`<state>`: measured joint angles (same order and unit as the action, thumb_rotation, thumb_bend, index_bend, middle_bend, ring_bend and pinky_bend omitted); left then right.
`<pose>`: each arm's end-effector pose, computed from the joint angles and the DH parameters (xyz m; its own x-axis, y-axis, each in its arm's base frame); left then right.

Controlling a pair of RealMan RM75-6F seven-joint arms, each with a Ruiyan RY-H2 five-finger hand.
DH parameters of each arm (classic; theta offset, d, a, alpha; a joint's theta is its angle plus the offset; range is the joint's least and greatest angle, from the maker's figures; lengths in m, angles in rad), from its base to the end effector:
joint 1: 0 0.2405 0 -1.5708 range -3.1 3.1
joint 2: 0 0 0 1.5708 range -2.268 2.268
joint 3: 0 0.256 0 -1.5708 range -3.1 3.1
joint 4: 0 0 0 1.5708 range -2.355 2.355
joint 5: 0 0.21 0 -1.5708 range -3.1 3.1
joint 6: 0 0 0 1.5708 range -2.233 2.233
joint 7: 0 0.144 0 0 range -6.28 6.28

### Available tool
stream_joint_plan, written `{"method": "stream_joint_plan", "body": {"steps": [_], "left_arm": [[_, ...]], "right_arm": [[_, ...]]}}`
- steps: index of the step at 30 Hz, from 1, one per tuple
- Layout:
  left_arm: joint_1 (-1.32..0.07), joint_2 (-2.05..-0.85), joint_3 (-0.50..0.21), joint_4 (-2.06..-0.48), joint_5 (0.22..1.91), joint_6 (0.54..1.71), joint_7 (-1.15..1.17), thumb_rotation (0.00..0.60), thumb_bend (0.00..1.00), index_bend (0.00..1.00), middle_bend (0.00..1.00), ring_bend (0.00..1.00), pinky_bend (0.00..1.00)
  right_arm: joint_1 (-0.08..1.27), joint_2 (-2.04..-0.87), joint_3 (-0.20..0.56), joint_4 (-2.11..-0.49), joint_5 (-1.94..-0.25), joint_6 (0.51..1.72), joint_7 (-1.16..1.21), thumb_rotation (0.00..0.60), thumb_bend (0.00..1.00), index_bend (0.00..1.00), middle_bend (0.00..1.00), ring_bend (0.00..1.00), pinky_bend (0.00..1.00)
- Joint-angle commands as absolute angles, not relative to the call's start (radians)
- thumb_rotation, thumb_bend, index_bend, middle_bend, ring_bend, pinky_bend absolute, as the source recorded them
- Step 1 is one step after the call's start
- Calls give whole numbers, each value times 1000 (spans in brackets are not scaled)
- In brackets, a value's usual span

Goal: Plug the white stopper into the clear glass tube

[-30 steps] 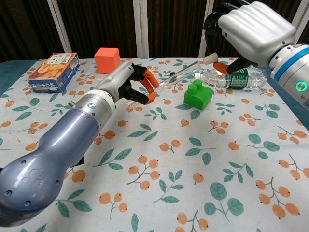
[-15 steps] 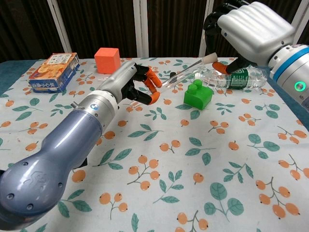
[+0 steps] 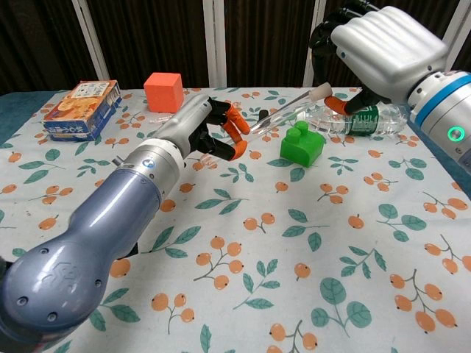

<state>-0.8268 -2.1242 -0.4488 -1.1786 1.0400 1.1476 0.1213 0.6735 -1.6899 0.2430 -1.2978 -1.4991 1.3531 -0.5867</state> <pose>-0.0417 0.3390 -0.1098 -0.2053 0.2114 0.9556 0.9594 -0.1497 0.2392 -0.1198 -0.3404 0.0136 0.5478 0.3614 0.7546 -0.6587 -0.3698 0.6553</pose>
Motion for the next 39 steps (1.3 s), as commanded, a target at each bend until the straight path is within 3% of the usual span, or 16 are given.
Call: {"method": "stream_joint_plan", "body": {"steps": [1,39], "left_arm": [[-827,-2126,-451,-1179,1039,1148,123,600,821,533,566,91,0],[-829,-2125,-468,-1212,1005,1139,173,600,822,526,567,91,0]], "right_arm": [[673,-1691,241,-1296,-1500,1354,-586,600,395,633,262,141,90],[685,-1710,228,-1289,-1525,1360,-589,600,396,632,262,142,91]]}}
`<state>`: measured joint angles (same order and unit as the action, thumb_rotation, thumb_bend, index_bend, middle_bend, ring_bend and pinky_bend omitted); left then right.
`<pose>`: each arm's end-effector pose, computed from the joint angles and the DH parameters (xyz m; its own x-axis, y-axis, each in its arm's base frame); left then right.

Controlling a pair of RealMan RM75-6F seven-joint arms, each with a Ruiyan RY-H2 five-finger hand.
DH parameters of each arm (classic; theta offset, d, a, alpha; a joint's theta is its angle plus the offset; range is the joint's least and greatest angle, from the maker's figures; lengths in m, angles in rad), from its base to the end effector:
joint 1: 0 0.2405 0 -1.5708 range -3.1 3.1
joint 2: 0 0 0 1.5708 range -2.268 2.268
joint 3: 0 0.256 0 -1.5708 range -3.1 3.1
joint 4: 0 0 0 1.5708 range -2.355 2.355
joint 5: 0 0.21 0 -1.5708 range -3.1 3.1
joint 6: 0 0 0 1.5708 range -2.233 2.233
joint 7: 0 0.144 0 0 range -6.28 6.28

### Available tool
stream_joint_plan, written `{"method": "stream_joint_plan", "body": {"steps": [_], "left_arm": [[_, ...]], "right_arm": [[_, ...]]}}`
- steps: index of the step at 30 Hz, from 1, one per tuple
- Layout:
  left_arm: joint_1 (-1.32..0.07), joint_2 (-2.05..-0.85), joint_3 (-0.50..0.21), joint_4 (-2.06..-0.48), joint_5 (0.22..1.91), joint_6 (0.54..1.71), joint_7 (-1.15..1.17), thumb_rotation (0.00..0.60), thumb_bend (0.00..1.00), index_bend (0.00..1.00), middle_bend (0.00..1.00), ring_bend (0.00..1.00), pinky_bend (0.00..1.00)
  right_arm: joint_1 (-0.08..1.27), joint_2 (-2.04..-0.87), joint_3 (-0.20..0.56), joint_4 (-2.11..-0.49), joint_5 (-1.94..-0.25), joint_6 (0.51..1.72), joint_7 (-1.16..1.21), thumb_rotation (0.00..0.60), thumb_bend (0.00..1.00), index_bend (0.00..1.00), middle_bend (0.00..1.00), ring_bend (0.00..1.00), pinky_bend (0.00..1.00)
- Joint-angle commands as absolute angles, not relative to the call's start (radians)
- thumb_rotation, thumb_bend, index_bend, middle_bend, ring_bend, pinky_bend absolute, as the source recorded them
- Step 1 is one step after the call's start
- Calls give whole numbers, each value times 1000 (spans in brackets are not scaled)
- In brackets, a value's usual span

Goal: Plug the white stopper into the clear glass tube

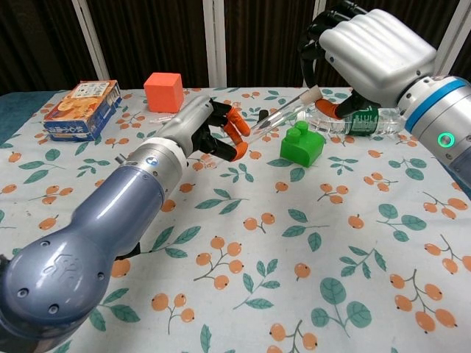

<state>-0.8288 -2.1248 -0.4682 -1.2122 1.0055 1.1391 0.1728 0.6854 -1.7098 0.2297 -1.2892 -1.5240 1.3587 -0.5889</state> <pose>-0.0359 0.3376 -0.1096 -0.2030 0.2255 0.9528 0.9627 -0.1318 0.2363 -0.1122 -0.3359 0.0058 0.5383 0.3725 0.7559 -0.6414 -0.4007 0.6543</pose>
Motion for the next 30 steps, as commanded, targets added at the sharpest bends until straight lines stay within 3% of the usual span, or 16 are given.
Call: {"method": "stream_joint_plan", "body": {"steps": [1,19,30], "left_arm": [[-830,-2125,-469,-1212,1005,1138,173,600,822,526,566,91,0],[-838,-2131,-468,-1205,1016,1138,169,600,823,526,566,91,0],[-839,-2135,-470,-1198,1031,1147,153,600,831,526,566,91,0]], "right_arm": [[684,-1710,227,-1290,-1526,1360,-589,600,396,632,262,142,91],[685,-1707,227,-1288,-1528,1358,-584,600,396,628,262,136,89],[680,-1696,230,-1295,-1518,1355,-584,600,396,339,199,89,80]]}}
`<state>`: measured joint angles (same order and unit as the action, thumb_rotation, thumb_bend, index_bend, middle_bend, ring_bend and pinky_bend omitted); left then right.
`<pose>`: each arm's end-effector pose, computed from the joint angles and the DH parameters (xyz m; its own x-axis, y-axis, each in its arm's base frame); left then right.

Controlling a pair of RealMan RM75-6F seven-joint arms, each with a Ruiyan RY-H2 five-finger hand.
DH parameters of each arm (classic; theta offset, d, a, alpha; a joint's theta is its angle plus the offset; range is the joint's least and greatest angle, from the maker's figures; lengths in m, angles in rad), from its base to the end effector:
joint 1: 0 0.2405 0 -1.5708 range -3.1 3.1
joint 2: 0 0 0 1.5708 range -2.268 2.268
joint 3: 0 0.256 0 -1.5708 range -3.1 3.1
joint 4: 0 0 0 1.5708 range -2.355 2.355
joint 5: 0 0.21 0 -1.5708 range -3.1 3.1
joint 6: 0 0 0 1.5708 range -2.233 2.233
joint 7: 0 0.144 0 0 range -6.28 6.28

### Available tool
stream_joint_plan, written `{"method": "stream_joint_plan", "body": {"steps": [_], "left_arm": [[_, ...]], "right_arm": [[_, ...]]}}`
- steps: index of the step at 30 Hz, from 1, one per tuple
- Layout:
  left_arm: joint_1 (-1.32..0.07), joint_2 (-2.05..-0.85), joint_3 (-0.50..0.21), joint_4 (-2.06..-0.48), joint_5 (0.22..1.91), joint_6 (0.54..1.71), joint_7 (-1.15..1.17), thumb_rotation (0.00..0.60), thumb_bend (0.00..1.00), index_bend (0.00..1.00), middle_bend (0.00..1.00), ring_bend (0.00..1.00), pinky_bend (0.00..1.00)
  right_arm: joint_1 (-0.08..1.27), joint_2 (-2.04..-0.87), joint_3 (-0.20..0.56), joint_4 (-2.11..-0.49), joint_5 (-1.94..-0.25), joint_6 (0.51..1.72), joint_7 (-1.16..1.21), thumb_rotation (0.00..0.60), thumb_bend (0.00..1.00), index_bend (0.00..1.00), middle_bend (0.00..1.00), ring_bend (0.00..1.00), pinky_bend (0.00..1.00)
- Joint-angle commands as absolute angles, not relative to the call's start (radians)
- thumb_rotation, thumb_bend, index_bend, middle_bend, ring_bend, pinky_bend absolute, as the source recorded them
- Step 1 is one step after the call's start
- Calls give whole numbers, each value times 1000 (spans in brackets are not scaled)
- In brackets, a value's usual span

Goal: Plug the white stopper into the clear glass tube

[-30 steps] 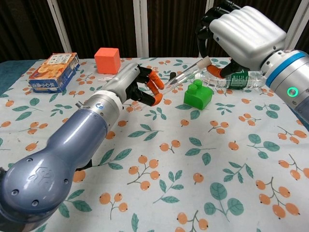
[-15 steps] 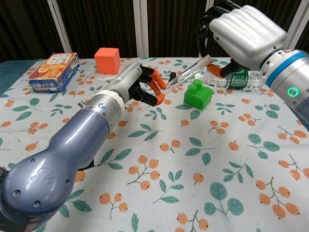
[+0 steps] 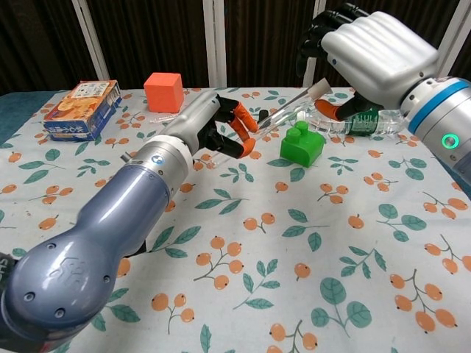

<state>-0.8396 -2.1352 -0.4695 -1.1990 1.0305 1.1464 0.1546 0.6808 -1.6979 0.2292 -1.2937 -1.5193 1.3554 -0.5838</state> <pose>-0.0302 0.3374 -0.1100 -0.2092 0.2175 0.9534 0.9569 -0.1553 0.2454 -0.1156 -0.3369 0.0087 0.5432 0.3671 0.7551 -0.6432 -0.3961 0.6553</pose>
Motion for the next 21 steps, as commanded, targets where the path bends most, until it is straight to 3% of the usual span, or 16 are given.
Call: {"method": "stream_joint_plan", "body": {"steps": [1,21], "left_arm": [[-839,-2135,-471,-1198,1033,1149,151,600,832,526,566,91,0],[-809,-2094,-466,-1226,1053,1172,129,600,838,526,568,92,0]], "right_arm": [[679,-1695,230,-1297,-1517,1354,-585,600,397,332,196,88,80],[641,-1673,224,-1348,-1480,1367,-622,600,397,285,171,75,79]]}}
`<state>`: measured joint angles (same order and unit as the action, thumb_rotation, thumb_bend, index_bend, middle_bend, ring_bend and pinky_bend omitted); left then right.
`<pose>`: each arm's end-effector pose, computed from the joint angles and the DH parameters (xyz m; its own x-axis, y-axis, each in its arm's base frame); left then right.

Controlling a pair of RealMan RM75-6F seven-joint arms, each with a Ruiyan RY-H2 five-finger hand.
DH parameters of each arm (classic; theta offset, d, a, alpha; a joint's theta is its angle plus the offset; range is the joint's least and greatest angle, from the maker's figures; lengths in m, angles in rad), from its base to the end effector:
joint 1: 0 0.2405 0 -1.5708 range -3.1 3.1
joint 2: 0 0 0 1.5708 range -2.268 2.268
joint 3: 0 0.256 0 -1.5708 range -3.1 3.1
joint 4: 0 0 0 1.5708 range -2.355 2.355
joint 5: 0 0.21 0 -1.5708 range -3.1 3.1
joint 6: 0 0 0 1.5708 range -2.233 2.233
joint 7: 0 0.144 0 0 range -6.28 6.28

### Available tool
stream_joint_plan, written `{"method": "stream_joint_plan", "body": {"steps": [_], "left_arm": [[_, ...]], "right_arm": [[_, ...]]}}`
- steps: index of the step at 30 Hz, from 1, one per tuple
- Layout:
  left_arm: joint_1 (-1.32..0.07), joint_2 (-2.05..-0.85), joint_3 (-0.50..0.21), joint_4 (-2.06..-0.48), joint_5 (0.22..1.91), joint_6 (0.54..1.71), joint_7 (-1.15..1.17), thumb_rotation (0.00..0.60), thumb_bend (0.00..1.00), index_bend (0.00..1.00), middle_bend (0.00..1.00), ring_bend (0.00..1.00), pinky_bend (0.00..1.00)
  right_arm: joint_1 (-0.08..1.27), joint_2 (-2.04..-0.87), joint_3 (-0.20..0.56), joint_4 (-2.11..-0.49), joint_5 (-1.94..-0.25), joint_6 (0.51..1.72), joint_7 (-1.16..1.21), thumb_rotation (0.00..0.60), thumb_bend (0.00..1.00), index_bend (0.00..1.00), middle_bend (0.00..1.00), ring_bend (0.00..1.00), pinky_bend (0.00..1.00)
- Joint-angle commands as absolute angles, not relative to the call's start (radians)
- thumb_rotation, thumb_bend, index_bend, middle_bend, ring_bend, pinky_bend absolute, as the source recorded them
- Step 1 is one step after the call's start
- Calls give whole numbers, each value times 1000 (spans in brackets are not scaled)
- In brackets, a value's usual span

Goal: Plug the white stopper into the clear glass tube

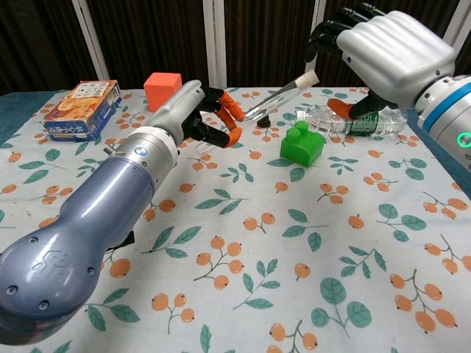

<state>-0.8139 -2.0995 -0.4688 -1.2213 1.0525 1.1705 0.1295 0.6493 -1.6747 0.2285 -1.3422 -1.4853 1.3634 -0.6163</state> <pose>-0.0407 0.3425 -0.0961 -0.2263 0.1764 0.9579 0.9545 -0.1559 0.2542 -0.1249 -0.3321 0.0153 0.5588 0.3441 0.7545 -0.6661 -0.3557 0.6556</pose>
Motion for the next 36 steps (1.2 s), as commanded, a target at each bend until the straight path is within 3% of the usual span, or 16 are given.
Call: {"method": "stream_joint_plan", "body": {"steps": [1,15,27,36], "left_arm": [[-807,-2091,-465,-1228,1054,1173,129,600,838,526,568,92,0],[-747,-2006,-424,-1299,1067,1185,130,600,838,527,568,92,0],[-674,-1919,-336,-1340,1081,1179,142,600,838,527,569,93,0],[-650,-1915,-266,-1290,1082,1142,161,600,838,526,569,93,0]], "right_arm": [[638,-1672,222,-1352,-1478,1369,-625,600,397,285,168,73,80],[622,-1640,248,-1365,-1435,1366,-641,600,397,249,136,44,71],[621,-1598,300,-1394,-1383,1366,-635,600,396,249,132,41,71],[612,-1571,295,-1428,-1392,1380,-628,600,397,249,128,40,71]]}}
